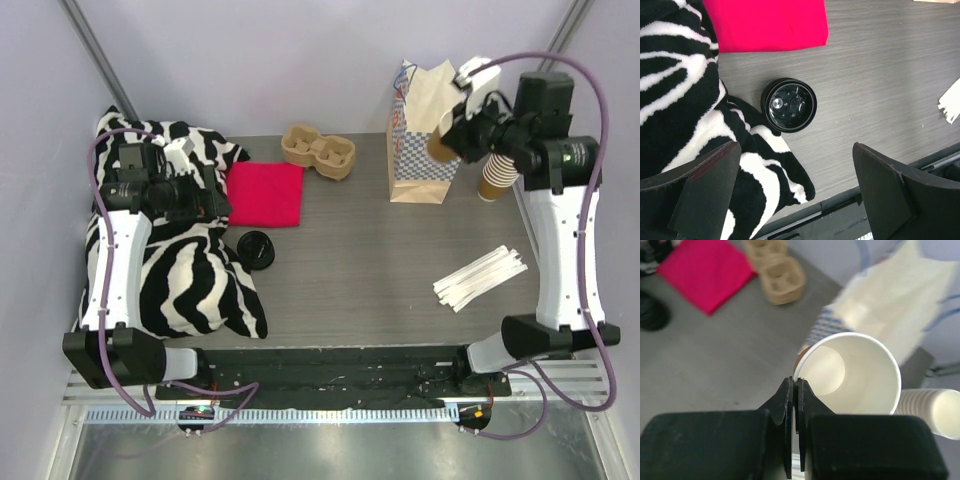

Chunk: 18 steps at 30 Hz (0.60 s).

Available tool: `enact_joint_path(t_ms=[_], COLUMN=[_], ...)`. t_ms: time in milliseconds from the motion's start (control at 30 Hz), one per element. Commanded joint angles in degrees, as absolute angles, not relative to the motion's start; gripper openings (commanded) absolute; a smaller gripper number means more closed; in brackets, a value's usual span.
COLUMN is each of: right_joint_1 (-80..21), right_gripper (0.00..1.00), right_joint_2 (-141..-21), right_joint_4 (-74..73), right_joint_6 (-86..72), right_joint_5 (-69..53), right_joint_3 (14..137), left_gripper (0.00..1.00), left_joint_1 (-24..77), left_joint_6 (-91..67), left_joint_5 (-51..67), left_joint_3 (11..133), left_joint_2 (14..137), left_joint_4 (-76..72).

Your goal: Pack the takeout coffee

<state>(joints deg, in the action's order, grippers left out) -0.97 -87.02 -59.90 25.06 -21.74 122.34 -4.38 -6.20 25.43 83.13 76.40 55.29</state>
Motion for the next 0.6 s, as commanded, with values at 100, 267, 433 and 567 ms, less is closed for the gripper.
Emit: enact_joint_path(t_ms=[100,267,433,567], right_joint_1=[-18.9,-29.2,-38.7,-43.4], right_gripper=[0.01,0.01,0.01,0.01], right_joint_2=[-76.7,-74.2,-74.7,-78.9], right_joint_4=[-64.6,-57.4,-41.3,-32.2], right_joint_6=[27.8,30.5,29.1,27.4], right_joint_5=[-29.1,-25.7,-18.9,-14.6], right_joint_3=[104.3,91.4,77.0,71.3], left_gripper=[1.0,1.0,1.0,1.0], left_joint_1=[-7.1,-7.1,-7.1,-6.8], left_joint_6=[-2.6,-2.3,-1.0,1.3], left_joint_5=[31.5,31.1,30.8,29.4], left_joint_3=[83.7,80.5,78.9,76.8], left_joint_2=[75.9,73.7,73.4,72.7], left_joint_4=[58.5,56.9,57.0,56.2])
